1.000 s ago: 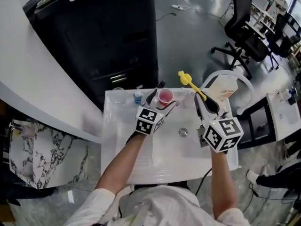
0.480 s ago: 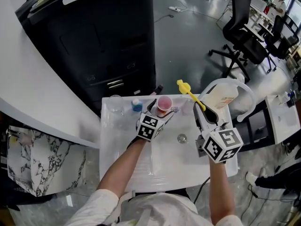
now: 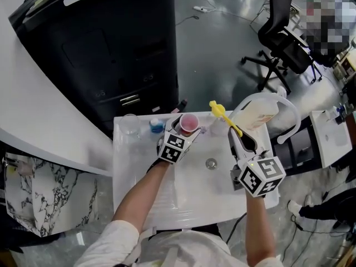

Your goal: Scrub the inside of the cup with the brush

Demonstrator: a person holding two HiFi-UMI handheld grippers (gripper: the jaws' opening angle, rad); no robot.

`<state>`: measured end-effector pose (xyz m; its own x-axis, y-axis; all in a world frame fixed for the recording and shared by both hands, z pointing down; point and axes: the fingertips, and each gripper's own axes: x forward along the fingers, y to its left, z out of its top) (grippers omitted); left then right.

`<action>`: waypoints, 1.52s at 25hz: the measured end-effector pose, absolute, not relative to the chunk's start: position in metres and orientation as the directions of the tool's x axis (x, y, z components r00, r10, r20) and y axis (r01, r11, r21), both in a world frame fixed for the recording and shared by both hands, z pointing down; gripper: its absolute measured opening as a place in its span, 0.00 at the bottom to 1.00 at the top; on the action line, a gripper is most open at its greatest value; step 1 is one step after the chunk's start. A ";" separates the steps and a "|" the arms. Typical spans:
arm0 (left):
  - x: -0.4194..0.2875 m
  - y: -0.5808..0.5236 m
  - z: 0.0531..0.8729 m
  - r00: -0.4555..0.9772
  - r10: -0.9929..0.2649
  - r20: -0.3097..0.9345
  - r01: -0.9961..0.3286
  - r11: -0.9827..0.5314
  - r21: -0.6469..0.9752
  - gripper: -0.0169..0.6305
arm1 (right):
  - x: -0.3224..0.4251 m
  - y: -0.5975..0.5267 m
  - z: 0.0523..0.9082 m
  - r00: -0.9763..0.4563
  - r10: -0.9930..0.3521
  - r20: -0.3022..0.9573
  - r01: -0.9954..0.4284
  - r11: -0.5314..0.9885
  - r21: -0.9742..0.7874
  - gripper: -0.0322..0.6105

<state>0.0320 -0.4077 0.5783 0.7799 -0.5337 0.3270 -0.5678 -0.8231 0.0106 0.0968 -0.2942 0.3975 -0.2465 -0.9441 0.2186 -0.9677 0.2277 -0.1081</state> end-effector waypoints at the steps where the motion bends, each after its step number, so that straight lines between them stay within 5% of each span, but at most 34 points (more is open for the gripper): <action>1: 0.031 -0.409 0.579 0.777 -0.536 0.329 -0.567 -0.823 -0.002 0.58 | 0.097 -0.294 0.399 -0.245 -0.944 0.221 -0.968 0.226 -0.108 0.11; 20: 0.009 -0.384 0.505 0.797 -0.532 0.285 -0.531 -0.843 -0.088 0.52 | 0.086 -0.302 0.393 -0.284 -0.933 0.222 -0.957 0.260 -0.132 0.11; 38: -0.045 -0.340 0.430 0.718 -0.639 0.278 -0.650 -0.757 -0.061 0.50 | 0.066 -0.286 0.366 -0.463 -0.863 0.203 -0.886 0.453 -0.097 0.11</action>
<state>-0.0449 -0.3402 0.4295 0.7175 -0.6386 0.2782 -0.6503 -0.7572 -0.0609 0.0664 -0.2855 0.3662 -0.4629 -0.8629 0.2028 -0.8864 0.4526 -0.0972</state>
